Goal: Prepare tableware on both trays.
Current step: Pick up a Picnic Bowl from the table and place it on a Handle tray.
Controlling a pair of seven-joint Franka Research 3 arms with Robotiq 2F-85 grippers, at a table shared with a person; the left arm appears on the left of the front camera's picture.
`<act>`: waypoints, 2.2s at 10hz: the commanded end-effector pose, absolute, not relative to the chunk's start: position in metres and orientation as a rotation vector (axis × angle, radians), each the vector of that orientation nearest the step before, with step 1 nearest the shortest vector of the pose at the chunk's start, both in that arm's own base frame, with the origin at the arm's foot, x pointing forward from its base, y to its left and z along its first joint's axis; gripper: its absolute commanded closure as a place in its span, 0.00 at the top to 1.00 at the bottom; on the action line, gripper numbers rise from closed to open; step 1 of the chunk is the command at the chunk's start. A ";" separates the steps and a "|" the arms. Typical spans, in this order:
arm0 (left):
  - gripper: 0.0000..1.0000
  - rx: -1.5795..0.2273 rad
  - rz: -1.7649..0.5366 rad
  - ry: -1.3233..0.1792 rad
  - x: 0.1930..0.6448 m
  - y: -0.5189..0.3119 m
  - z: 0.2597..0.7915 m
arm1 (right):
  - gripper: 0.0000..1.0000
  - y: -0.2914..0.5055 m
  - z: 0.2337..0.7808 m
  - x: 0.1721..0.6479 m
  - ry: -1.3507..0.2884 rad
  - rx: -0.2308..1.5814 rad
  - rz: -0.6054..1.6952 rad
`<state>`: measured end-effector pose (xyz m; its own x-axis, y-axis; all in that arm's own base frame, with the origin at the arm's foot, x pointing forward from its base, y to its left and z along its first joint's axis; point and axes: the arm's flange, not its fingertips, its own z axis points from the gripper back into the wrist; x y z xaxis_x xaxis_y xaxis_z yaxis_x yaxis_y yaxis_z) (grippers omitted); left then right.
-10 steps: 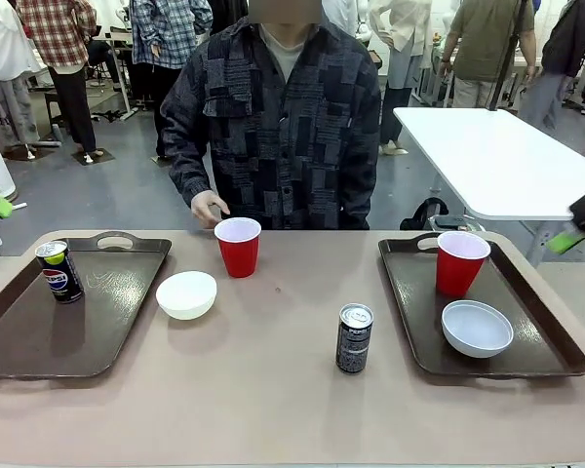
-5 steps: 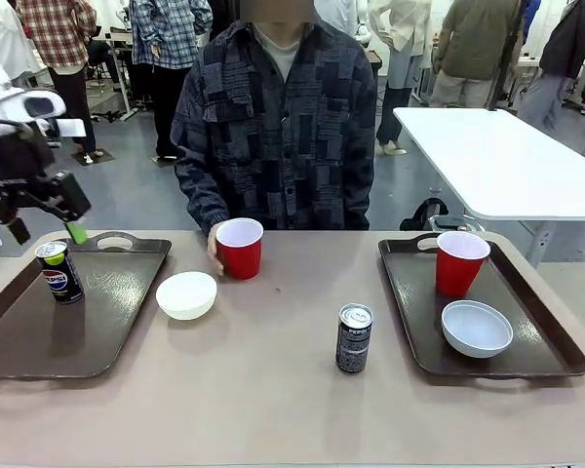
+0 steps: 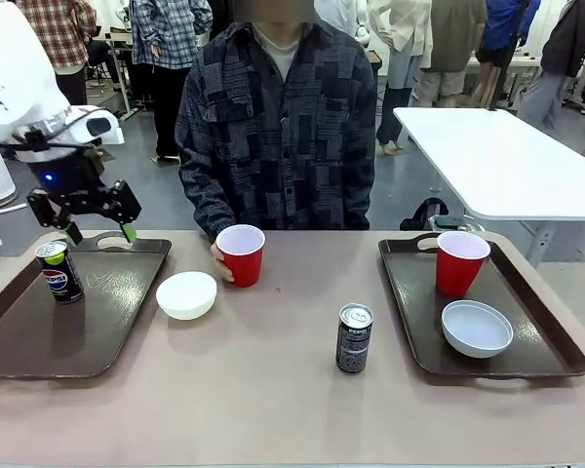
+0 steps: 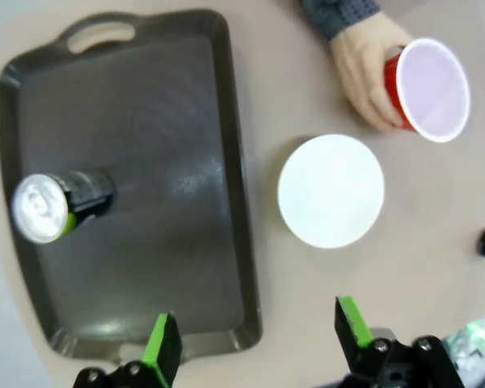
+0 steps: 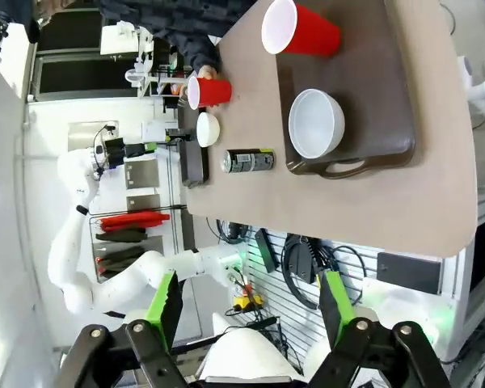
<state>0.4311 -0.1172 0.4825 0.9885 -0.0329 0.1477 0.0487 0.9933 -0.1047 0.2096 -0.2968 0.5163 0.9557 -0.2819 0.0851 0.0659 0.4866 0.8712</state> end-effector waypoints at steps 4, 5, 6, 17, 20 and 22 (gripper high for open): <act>1.00 -0.093 -0.021 -0.160 0.417 -0.138 0.459 | 0.89 -0.299 0.508 0.232 -0.202 1.025 -0.173; 1.00 -0.091 -0.028 -0.146 0.414 -0.142 0.452 | 0.89 -0.299 0.508 0.232 -0.202 1.025 -0.173; 1.00 -0.168 -0.106 -0.056 0.399 -0.142 0.454 | 0.89 -0.299 0.508 0.232 -0.202 1.025 -0.173; 1.00 -0.091 -0.169 -0.182 0.475 -0.149 0.402 | 0.89 -0.299 0.508 0.232 -0.202 1.025 -0.173; 1.00 -0.188 -0.247 -0.078 0.393 -0.125 0.458 | 0.89 -0.299 0.508 0.232 -0.202 1.025 -0.173; 1.00 -0.138 -0.325 -0.084 0.326 -0.119 0.483 | 0.89 -0.299 0.508 0.232 -0.202 1.025 -0.173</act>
